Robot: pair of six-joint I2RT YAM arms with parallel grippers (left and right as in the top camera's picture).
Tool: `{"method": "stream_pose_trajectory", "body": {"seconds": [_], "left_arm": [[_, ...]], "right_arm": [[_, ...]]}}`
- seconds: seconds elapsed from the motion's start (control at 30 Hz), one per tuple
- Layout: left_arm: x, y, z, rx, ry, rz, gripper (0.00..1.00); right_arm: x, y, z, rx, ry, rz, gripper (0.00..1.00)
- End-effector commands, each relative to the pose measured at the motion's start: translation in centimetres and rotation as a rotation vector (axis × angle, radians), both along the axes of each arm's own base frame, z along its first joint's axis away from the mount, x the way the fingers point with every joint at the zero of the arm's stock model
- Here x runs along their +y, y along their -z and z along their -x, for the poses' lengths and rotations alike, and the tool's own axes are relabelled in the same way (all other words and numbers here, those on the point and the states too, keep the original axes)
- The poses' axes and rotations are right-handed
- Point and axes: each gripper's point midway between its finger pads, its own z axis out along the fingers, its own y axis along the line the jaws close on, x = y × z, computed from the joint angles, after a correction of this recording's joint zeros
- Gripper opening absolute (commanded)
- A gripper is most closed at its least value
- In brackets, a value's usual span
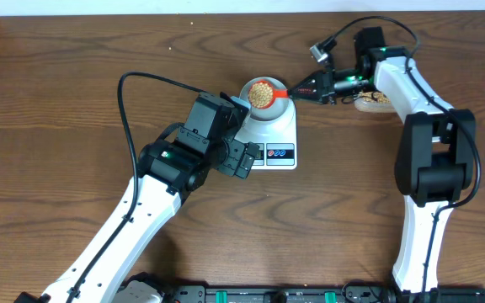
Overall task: Scoop item into bowl and weigh 50g on scale
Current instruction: 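Carry the filled red scoop left with the right gripper over the grey bowl, then tilt the scoop with the right gripper to pour soybeans into the bowl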
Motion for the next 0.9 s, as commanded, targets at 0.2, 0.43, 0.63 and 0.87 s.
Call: {"method": "stream_pose_trajectory", "body": {"seconds": [0.2, 0.43, 0.63, 0.87], "left_arm": [[0.3, 0.3, -0.2, 0.003, -0.012, -0.013, 0.98], [0.3, 0.3, -0.2, 0.004, -0.012, -0.013, 0.98], [0.3, 0.3, -0.2, 0.003, -0.012, -0.013, 0.98], [0.3, 0.3, -0.2, 0.003, -0.012, -0.013, 0.98]], "right_arm": [[0.5, 0.0, -0.4, -0.017, -0.003, 0.032, 0.01], [0.2, -0.6, -0.9, -0.054, -0.004, 0.164, 0.02], [0.1, -2.3, -1.5, -0.105, -0.007, 0.230, 0.01], [0.0, -2.7, -1.6, -0.111, -0.004, 0.254, 0.01]]}}
